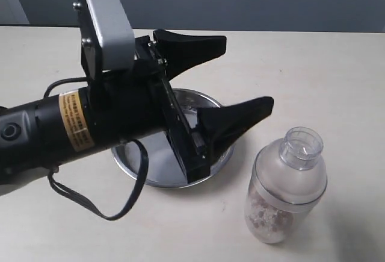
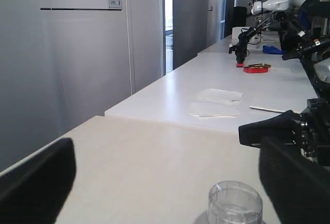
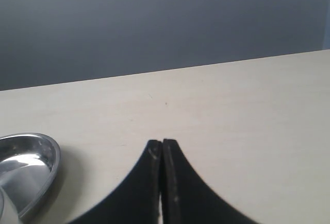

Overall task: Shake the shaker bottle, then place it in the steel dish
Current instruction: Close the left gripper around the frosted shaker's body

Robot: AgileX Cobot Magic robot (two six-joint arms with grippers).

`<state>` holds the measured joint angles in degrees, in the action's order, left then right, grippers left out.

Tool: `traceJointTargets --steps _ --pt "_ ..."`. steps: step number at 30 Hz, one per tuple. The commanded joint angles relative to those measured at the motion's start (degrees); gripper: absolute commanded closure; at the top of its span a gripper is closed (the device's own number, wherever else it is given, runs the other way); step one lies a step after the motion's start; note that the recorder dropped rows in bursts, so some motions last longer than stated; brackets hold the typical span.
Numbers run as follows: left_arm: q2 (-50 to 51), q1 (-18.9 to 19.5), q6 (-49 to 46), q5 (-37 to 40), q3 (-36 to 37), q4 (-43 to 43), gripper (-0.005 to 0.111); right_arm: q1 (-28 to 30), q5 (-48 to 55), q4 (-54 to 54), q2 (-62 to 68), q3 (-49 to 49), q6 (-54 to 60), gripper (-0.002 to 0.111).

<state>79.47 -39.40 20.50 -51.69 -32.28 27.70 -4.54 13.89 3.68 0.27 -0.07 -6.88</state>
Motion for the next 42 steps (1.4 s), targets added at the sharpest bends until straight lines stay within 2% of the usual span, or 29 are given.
traceJointTargets --steps 1,5,10,20,33,42 --pt "4.29 -0.15 2.49 -7.01 0.06 1.31 0.001 -0.12 -0.68 -0.17 -0.27 0.07 0.2 0.109" --pt "8.61 -0.15 3.1 -15.1 0.06 1.54 0.001 -0.12 -0.68 -0.17 -0.27 0.07 0.2 0.109" --pt "13.64 -0.15 3.1 -18.27 -0.57 3.82 0.001 -0.12 -0.68 -0.17 -0.27 0.07 0.2 0.109" --pt "22.49 -0.15 4.76 -18.27 -5.35 9.41 0.001 -0.12 -0.8 -0.17 -0.27 0.07 0.2 0.109" --pt "31.25 -0.15 4.89 -18.27 -7.44 11.11 0.001 -0.12 -0.69 -0.17 -0.27 0.07 0.2 0.109" --pt "36.46 -0.15 7.85 -18.27 -12.25 18.32 0.001 -0.12 -0.69 -0.17 -0.27 0.07 0.2 0.109"
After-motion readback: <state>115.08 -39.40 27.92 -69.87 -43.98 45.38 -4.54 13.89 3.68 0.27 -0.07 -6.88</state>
